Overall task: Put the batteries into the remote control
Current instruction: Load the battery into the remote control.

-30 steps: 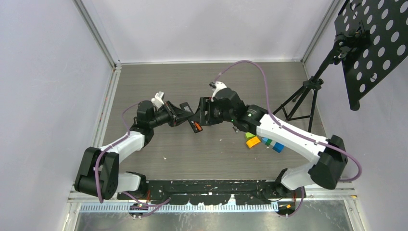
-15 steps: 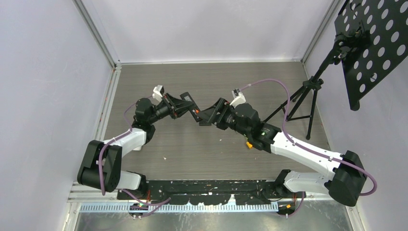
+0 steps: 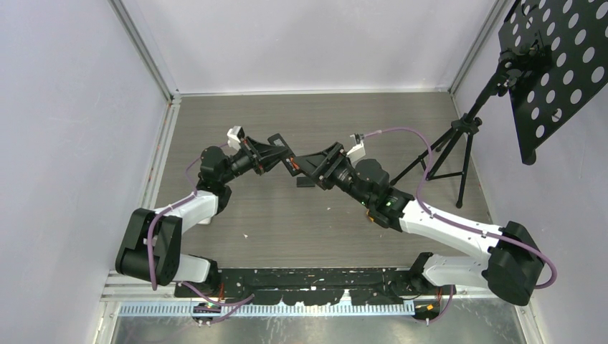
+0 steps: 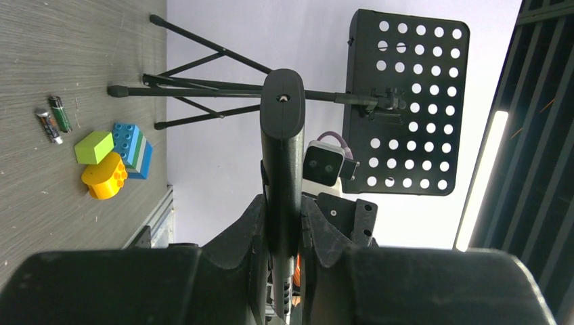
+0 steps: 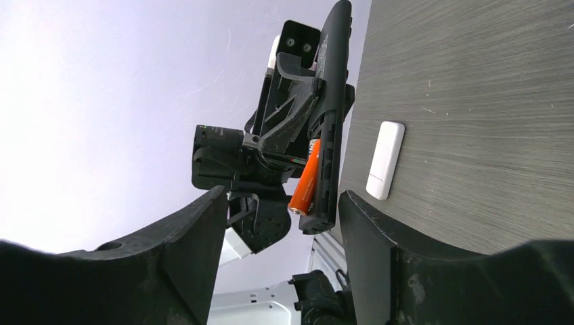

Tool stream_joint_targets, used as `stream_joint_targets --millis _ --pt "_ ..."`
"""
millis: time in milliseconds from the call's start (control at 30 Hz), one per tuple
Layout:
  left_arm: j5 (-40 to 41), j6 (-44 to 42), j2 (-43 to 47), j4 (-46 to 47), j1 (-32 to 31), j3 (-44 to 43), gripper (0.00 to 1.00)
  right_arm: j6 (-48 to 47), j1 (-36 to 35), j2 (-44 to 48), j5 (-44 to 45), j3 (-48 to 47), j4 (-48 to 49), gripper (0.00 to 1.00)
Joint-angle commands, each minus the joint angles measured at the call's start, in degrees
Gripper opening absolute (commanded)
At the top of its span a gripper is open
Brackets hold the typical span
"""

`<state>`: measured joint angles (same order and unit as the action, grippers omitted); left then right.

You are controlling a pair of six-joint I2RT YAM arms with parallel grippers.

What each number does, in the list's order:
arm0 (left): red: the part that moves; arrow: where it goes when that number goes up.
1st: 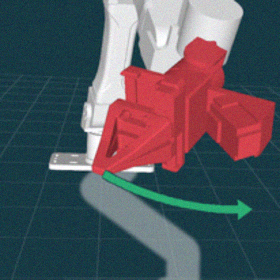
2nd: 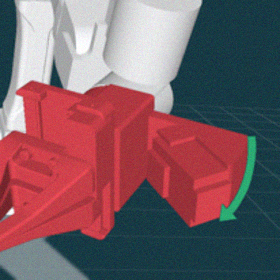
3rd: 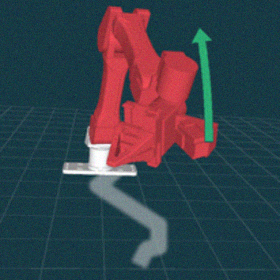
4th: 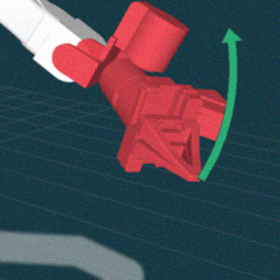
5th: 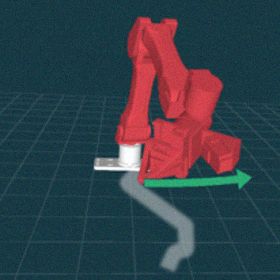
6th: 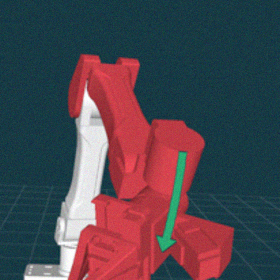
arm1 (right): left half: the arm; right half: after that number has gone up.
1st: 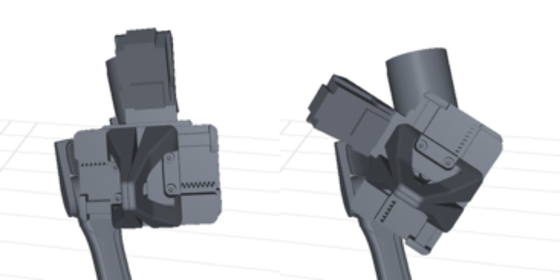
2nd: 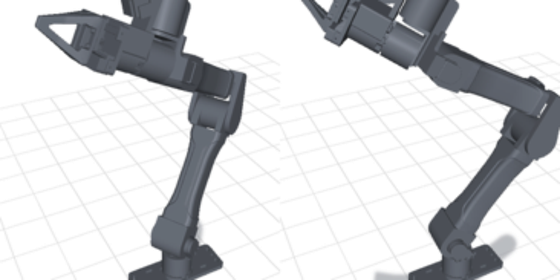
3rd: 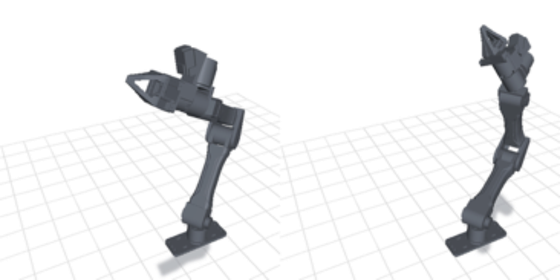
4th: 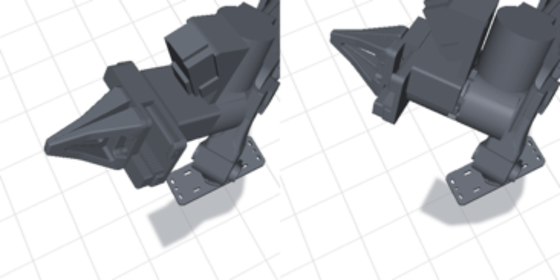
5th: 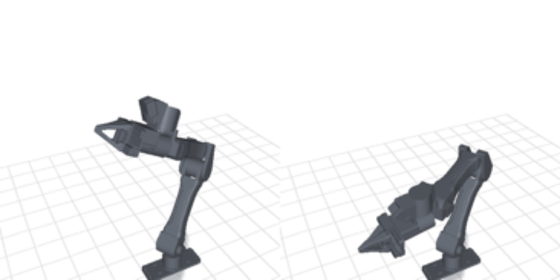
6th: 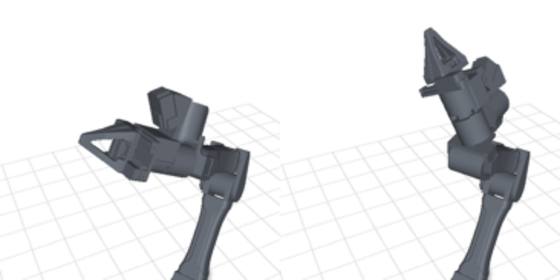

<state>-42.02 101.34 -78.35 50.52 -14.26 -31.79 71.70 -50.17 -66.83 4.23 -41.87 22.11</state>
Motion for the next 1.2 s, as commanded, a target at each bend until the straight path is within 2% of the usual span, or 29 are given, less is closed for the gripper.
stream_joint_targets --millis 0,300,1167 --pt "0.44 1.04 1.54 4.23 -0.17 -0.3 0.0 1.95 0.04 -1.09 1.57 -0.53 5.23 0.63" --pt "0.41 1.6 1.43 5.09 -0.15 -0.25 0.0 2.74 0.07 -3.02 1.41 -0.79 5.58 0.46" --pt "-2.59 -2.21 5.59 5.97 -0.07 -0.81 0.0 3.04 0.52 -7.34 1.35 -1.45 2.98 0.2"
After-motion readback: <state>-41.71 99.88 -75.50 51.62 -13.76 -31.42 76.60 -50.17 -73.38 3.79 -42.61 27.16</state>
